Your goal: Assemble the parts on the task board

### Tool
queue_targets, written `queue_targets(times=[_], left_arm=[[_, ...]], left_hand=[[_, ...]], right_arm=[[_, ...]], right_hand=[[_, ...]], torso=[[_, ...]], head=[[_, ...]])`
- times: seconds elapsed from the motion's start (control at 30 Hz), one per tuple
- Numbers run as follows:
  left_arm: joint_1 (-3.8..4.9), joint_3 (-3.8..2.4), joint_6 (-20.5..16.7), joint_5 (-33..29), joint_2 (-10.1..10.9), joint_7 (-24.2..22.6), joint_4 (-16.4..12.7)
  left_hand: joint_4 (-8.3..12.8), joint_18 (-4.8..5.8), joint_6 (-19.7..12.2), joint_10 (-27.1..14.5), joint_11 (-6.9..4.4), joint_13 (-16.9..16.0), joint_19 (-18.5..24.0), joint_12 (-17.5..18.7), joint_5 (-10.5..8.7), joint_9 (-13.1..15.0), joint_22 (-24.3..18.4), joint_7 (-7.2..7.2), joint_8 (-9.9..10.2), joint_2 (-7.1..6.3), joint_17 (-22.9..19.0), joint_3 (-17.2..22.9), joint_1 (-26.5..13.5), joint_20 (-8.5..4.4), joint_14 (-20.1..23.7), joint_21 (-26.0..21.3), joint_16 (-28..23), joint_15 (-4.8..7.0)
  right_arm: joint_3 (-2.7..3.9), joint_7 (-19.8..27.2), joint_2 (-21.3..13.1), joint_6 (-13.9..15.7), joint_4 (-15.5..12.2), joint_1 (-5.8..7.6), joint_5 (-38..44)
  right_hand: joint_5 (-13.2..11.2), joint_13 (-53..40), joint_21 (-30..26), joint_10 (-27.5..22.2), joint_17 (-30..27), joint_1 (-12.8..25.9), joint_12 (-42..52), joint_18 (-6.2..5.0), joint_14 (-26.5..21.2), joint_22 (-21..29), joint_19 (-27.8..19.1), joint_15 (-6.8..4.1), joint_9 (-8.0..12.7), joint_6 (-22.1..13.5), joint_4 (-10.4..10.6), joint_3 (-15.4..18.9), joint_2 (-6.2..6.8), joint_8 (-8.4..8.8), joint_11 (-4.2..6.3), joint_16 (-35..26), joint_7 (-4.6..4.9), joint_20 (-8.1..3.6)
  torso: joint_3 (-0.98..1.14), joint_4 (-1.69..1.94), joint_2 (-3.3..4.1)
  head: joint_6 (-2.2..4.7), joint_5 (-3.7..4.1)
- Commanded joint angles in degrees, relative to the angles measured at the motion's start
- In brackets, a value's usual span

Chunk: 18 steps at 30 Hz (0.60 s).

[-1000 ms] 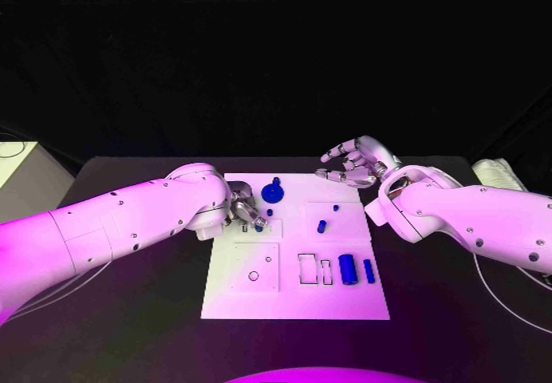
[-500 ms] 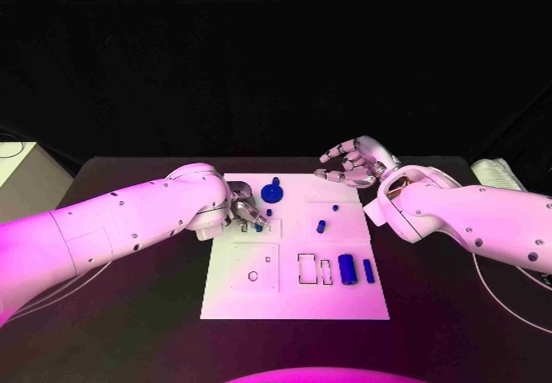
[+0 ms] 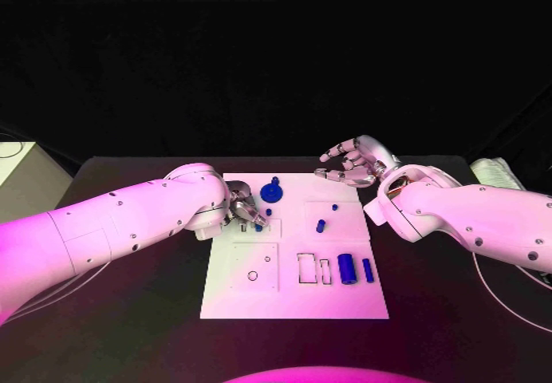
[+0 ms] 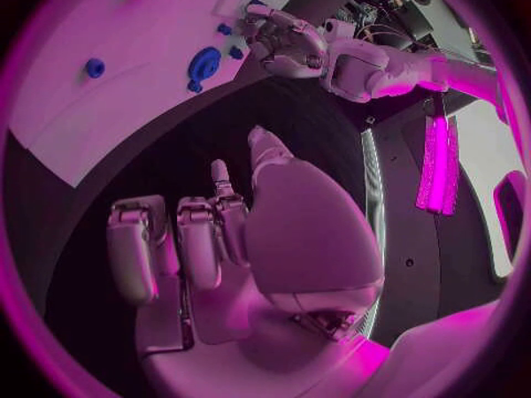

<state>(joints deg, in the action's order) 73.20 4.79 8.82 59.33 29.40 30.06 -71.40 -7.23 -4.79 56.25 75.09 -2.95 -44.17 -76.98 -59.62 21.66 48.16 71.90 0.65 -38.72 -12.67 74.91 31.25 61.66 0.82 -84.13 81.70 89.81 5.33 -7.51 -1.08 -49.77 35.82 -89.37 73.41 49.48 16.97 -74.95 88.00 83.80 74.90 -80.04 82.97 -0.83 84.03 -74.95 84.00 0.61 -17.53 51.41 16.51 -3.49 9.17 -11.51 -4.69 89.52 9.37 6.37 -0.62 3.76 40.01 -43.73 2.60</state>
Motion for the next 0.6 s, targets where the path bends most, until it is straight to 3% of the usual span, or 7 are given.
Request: queue_targets(times=[0.03,0.37,0.43,0.53,0.6], left_arm=[[-0.52,0.33,0.78,0.03,-0.02,-0.27,-0.27],[-0.55,0.26,-1.07,0.43,0.59,-0.35,-0.77],[-0.55,0.19,-1.53,0.54,0.85,-0.35,-1.09],[-0.55,-0.03,-2.16,0.77,1.22,-0.36,-1.5],[-0.55,-0.16,-2.39,0.87,1.44,-0.35,-1.73]], left_hand=[[-0.57,0.68,0.46,-0.42,-0.06,-0.03,-0.4,-0.37,-0.4,-0.01,0.05,0.03,0.09,-0.42,15.09,-0.97,0.02,0.02,-5.87,-0.24,0.19,0.4],[-3.58,0.73,0.92,-0.17,-0.15,-0.32,-0.66,-0.71,-0.98,0.34,0.32,-0.09,-0.19,-0.42,15.09,-3.55,-0.7,-0.01,-5.87,-0.15,0.19,0.47],[-5.28,0.75,0.99,-0.15,-0.17,-0.3,-0.74,-0.76,-2.27,0.5,0.42,-0.11,-0.3,-0.42,15.09,-4.75,-1.07,-0.02,-5.87,-0.12,0.19,0.46],[-8.24,0.76,1.04,-0.09,-0.15,-0.4,-0.81,-0.95,-6.12,0.85,0.5,-0.1,-0.57,-0.2,15.09,-6.62,-1.12,-0.02,-5.87,-0.12,0.19,0.46],[-9.22,0.77,1.01,-0.19,-0.13,-0.14,-0.84,-0.84,-7.29,1.02,0.55,-0.08,-0.72,-0.29,15.09,-7.45,-1.05,-0.01,-5.87,-0.12,0.19,0.45]], right_arm=[[0.01,0.39,-0.03,-0.65,-0.11,-0.02,0.53],[0.01,0.45,0.01,-0.57,0.03,-0.03,0.62],[0.01,0.47,0.05,-0.57,0.08,-0.03,0.64],[0.01,0.49,0.1,-0.57,0.17,-0.04,0.66],[0.01,0.5,0.12,-0.58,0.2,-0.04,0.67]], right_hand=[[0.05,-8.94,-0.24,-0.2,13.34,0.83,-0.27,0.24,5.5,-13.56,4.93,-0.38,-0.06,-0.38,0.05,-0.1,0.02,-0.23,0.21,-0.23,-0.13,-0.25],[-0.19,-8.87,-0.41,-0.26,13.17,1.0,-0.34,0.19,5.45,-13.45,4.85,-0.38,-0.06,-0.43,0.07,-0.05,0.03,-0.29,0.21,-0.31,-0.13,-0.25],[-0.19,-8.87,-0.41,-0.26,13.17,1.0,-0.34,0.19,5.45,-13.45,4.85,-0.38,-0.06,-0.43,0.07,-0.05,0.03,-0.29,0.21,-0.31,-0.13,-0.25],[-0.25,-8.77,-0.65,-0.37,12.9,1.06,-0.47,0.13,5.38,-13.29,4.74,-0.38,-0.06,-0.44,0.08,-0.04,0.01,-0.31,0.21,-0.42,-0.13,-0.25],[-0.24,-8.6,-0.8,-0.55,12.7,1.07,-0.67,0.09,5.33,-13.19,4.66,-0.38,-0.06,-0.45,0.08,-0.04,0.01,-0.31,0.21,-0.5,-0.13,-0.25]], torso=[[-0.04,0.0,0.0],[-0.1,0.02,0.01],[-0.1,0.02,-0.01],[-0.05,-0.01,-0.02],[-0.02,0.01,-0.05]], head=[[0.04,0.01],[-0.06,0.09],[-0.04,0.03],[-0.08,-0.05],[-0.09,-0.04]])
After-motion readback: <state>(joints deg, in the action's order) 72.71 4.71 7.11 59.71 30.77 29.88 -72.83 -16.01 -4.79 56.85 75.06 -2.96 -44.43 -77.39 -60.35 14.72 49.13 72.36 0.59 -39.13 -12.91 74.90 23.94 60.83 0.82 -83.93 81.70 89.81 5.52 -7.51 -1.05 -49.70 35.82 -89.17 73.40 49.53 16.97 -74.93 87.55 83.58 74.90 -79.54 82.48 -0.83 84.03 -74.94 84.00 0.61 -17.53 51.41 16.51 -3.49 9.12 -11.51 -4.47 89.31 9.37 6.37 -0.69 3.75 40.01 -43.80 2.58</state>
